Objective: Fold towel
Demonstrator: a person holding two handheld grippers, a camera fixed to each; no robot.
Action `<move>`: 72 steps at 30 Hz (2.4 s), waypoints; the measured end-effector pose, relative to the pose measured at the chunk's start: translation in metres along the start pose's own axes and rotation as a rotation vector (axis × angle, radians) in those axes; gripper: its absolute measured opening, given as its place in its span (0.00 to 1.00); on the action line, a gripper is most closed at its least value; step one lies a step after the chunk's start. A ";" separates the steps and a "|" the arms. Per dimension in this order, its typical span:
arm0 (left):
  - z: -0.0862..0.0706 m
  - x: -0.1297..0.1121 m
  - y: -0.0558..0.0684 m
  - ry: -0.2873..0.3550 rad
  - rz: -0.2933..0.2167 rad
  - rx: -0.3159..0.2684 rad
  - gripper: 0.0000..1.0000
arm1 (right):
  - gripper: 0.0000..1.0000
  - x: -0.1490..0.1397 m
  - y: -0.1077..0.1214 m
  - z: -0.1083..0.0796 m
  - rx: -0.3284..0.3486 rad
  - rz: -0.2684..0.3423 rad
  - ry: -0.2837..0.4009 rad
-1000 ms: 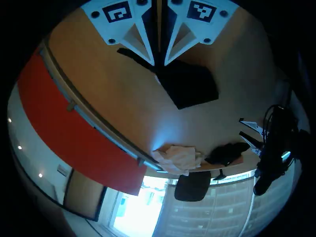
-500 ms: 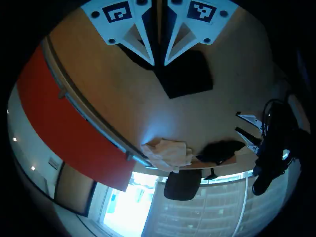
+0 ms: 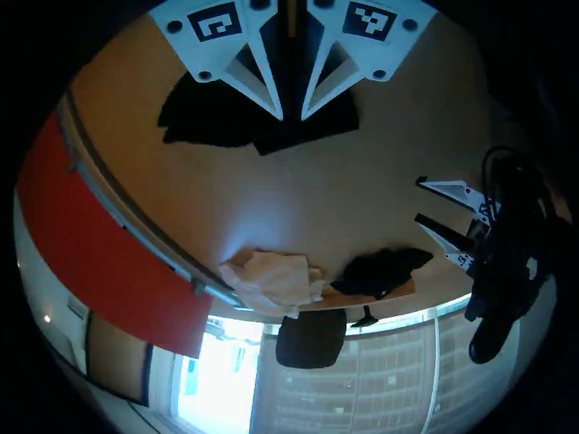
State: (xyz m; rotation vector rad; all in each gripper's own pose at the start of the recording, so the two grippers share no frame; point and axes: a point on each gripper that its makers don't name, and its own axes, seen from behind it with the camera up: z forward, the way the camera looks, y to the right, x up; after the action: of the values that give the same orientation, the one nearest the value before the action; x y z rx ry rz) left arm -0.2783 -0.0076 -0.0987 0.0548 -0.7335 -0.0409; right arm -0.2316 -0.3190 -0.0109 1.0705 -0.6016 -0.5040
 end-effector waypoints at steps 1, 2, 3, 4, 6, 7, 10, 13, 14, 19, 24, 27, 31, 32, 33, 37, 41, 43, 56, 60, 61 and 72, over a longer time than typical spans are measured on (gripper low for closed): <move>0.000 -0.001 0.000 -0.001 0.000 0.000 0.92 | 0.05 -0.002 -0.004 0.005 0.009 0.009 -0.005; 0.000 -0.001 -0.001 -0.002 -0.001 0.001 0.92 | 0.05 -0.003 -0.007 0.010 0.017 0.018 -0.009; 0.000 -0.002 -0.001 -0.003 -0.001 0.001 0.92 | 0.05 -0.005 -0.009 0.013 0.023 0.025 -0.013; 0.000 -0.003 -0.001 -0.003 -0.002 0.001 0.92 | 0.05 -0.007 -0.011 0.016 0.029 0.033 -0.019; 0.000 -0.003 -0.001 -0.004 -0.002 0.001 0.92 | 0.05 -0.011 -0.015 0.021 0.038 0.046 -0.027; 0.000 -0.004 -0.001 -0.005 -0.003 0.002 0.92 | 0.05 -0.012 -0.015 0.022 0.040 0.050 -0.029; 0.001 -0.004 -0.001 -0.006 -0.003 0.002 0.92 | 0.05 -0.015 -0.016 0.023 0.042 0.060 -0.035; 0.002 -0.005 -0.001 -0.008 -0.002 0.001 0.92 | 0.05 -0.017 -0.015 0.022 0.042 0.067 -0.037; 0.002 -0.005 -0.001 -0.008 -0.001 0.001 0.92 | 0.08 -0.018 -0.015 0.021 0.042 0.069 -0.038; 0.003 -0.003 0.000 -0.008 0.003 0.000 0.92 | 0.44 -0.021 -0.013 0.018 0.043 0.081 -0.039; 0.003 -0.001 0.000 -0.006 0.005 0.001 0.92 | 0.69 -0.026 -0.013 0.014 0.041 0.092 -0.043; 0.003 -0.001 0.000 -0.007 0.005 0.002 0.92 | 0.69 -0.030 -0.012 0.012 0.034 0.099 -0.046; 0.003 -0.001 -0.001 -0.008 0.007 0.003 0.92 | 0.69 -0.038 -0.013 0.009 0.027 0.110 -0.054; 0.002 -0.001 -0.001 -0.008 0.008 0.003 0.92 | 0.69 -0.040 -0.014 0.008 0.025 0.113 -0.057; 0.002 -0.001 -0.001 -0.008 0.009 0.003 0.92 | 0.69 -0.043 -0.014 0.008 0.023 0.116 -0.061; 0.001 -0.001 -0.001 -0.007 0.009 0.004 0.92 | 0.69 -0.057 -0.017 0.003 0.016 0.134 -0.077; 0.002 -0.001 -0.002 -0.007 0.007 0.005 0.92 | 0.69 -0.072 -0.020 0.000 0.008 0.157 -0.095; 0.002 -0.001 -0.001 -0.007 0.008 0.004 0.92 | 0.69 -0.081 -0.022 -0.002 0.003 0.168 -0.104; 0.003 -0.001 0.002 -0.007 0.013 0.000 0.92 | 0.69 -0.120 -0.031 -0.011 -0.020 0.228 -0.150; 0.003 -0.002 0.003 -0.007 0.015 -0.001 0.92 | 0.68 -0.125 -0.033 -0.010 -0.023 0.232 -0.159; 0.003 -0.002 0.003 -0.007 0.015 -0.001 0.92 | 0.67 -0.126 -0.033 -0.010 -0.024 0.234 -0.162; 0.002 -0.003 0.005 -0.009 0.021 -0.004 0.92 | 0.49 -0.139 -0.032 -0.010 -0.050 0.256 -0.181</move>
State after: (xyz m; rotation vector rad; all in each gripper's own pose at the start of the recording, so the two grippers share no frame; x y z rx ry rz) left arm -0.2816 -0.0026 -0.0990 0.0428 -0.7426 -0.0227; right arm -0.3299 -0.2350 -0.0731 0.8900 -0.8684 -0.3917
